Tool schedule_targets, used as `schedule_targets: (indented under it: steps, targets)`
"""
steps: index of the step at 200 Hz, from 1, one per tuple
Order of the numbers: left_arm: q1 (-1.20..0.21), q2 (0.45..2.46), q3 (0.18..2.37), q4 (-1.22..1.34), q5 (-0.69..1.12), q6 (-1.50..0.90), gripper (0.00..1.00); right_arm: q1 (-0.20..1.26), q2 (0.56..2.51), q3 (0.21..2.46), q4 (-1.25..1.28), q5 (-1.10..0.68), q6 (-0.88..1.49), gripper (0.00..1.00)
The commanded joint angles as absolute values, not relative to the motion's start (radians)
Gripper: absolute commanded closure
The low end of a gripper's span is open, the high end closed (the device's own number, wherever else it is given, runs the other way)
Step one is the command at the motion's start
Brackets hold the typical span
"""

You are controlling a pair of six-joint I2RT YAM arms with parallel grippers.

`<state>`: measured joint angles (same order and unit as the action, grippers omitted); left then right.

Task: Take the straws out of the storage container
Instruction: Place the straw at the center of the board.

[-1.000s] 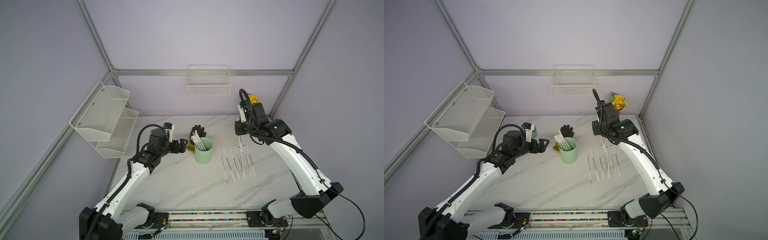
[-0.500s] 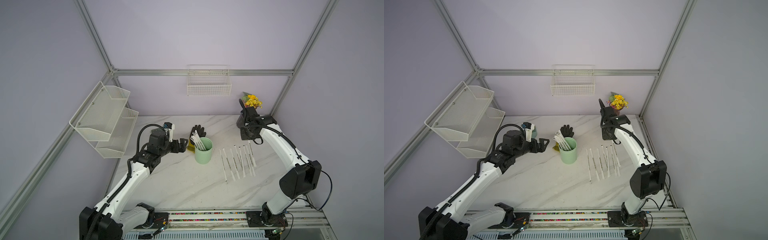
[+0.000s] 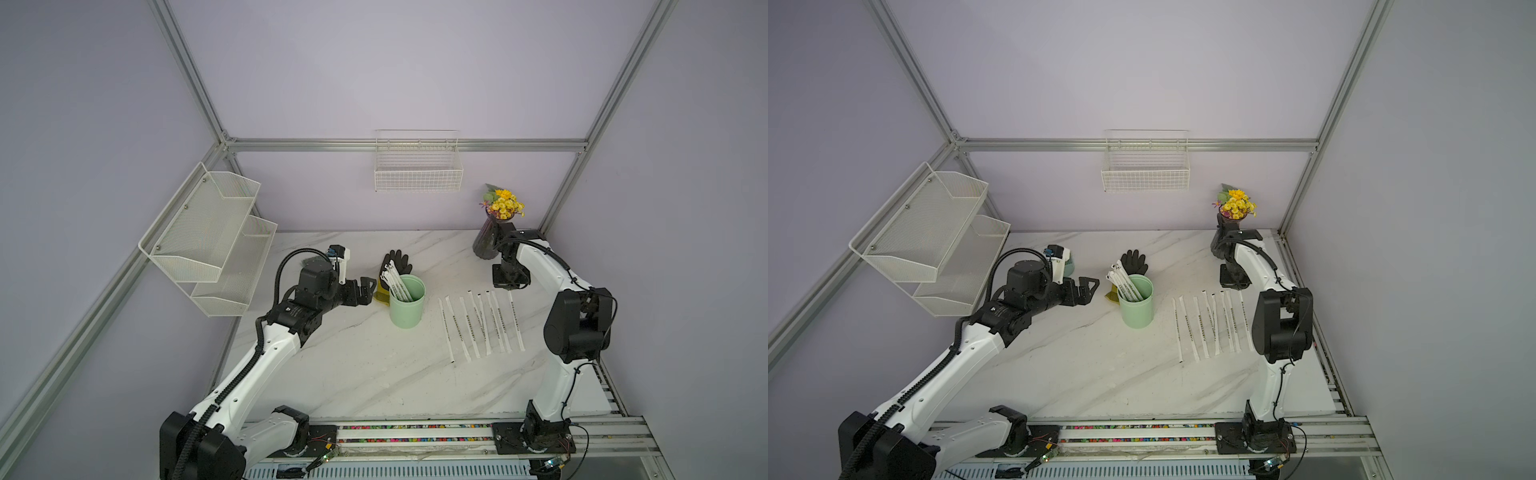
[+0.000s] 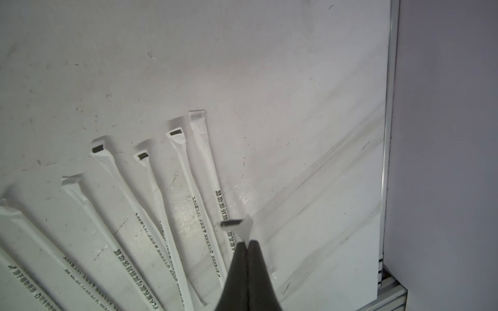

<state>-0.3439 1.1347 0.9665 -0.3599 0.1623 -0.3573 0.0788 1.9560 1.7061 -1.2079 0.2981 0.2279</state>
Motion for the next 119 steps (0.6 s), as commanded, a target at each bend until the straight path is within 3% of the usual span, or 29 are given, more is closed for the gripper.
schedule_targets:
  steps: [1,119]
  targets:
    - [-0.347,1.138,0.956,-0.324,0.174,-0.359,0.00,0.065,1.989,1.746,-1.232,0.286,0.242,1.00]
    - [-0.347,1.161,0.959,-0.330,0.171,-0.355,0.00,0.017,2.200,1.863,-1.235,0.261,0.214,1.00]
